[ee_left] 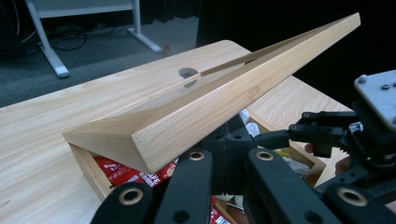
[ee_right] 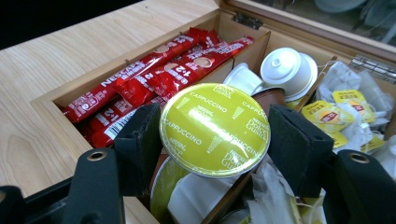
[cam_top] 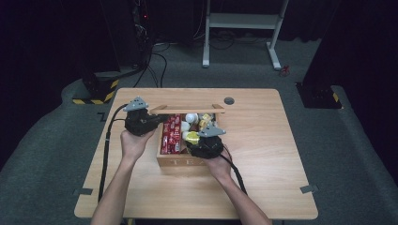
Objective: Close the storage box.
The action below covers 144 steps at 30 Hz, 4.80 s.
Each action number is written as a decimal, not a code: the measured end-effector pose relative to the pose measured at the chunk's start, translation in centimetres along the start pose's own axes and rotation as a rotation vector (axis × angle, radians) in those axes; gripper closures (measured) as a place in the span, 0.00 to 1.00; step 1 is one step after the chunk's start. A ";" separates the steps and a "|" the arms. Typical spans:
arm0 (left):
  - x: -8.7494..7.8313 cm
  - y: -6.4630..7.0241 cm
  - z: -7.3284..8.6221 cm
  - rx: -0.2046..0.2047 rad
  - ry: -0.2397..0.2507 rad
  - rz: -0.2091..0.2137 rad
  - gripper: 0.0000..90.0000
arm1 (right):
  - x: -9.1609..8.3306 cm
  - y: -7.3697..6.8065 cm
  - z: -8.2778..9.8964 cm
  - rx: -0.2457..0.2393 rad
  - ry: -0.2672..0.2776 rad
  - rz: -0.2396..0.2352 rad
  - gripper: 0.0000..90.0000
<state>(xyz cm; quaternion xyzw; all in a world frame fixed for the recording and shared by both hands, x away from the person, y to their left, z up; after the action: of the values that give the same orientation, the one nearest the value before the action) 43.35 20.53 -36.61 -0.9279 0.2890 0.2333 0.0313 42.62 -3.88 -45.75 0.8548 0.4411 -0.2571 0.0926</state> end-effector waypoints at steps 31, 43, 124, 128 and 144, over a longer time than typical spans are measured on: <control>0.0 0.0 0.1 -0.005 -0.002 0.000 1.00 | -4.3 2.6 0.4 0.037 0.034 0.031 0.42; 0.0 0.0 0.1 -0.001 0.000 -0.002 1.00 | -5.5 3.4 0.4 0.037 0.040 0.033 0.42; -0.8 0.6 1.3 0.033 0.004 -0.008 1.00 | -11.6 11.9 5.8 0.236 0.003 0.234 0.41; -0.9 0.7 1.4 0.031 0.001 -0.007 1.00 | -11.3 12.3 6.3 0.245 -0.012 0.247 0.42; -0.7 1.2 1.9 0.049 0.010 0.001 1.00 | -9.7 13.6 8.4 0.277 -0.051 0.265 0.41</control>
<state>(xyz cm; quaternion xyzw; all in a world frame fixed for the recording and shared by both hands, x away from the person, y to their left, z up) 41.37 20.23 -37.90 -0.9280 0.2950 0.2215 0.0527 45.87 -22.07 -48.80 0.9032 0.2825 -0.3227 0.0182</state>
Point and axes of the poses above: each handheld gripper's, and its own axes: x roughly forward along the jaws, z roughly out of its underside, y roughly to its right, the point moved 1 cm from there along x, roughly forward along the jaws, and after that the axes turned 9 degrees about -z, right-handed, at the moved point
